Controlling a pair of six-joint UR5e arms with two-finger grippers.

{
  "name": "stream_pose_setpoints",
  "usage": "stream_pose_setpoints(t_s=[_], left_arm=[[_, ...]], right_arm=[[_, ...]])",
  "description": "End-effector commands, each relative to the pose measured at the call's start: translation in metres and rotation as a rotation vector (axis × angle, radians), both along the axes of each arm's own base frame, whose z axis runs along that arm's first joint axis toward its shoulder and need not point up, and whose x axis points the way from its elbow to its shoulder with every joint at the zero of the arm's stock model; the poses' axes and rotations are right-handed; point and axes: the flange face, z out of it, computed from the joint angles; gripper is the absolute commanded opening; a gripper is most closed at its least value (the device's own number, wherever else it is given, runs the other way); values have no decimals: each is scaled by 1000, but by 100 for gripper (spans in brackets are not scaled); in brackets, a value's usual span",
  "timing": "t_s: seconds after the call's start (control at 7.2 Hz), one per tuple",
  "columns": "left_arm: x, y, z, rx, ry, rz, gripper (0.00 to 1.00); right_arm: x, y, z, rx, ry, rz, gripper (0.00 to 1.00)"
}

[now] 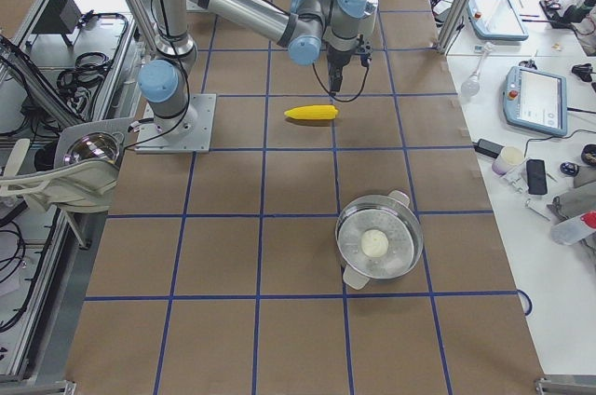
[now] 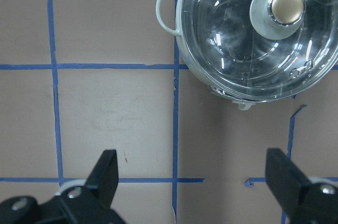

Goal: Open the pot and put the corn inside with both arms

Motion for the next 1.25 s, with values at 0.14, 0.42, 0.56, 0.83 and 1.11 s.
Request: stream_pose_setpoints(t_s=[0.14,0.42,0.56,0.83,1.11], left_arm=[[0,0,0,0,0,1,100],[0,0,0,1,0,1,100],[0,0,-1,3,0,1,100],[0,0,-1,3,0,0,100],[0,0,-1,3,0,0,100]], right_arm=[[-4,6,-27,55,36,4,100],[-4,6,-42,85,32,5,100],[-4,7,-44,89,31,5,100],[-4,6,-52,105,31,4,100],[-4,7,-58,118,29,4,100]])
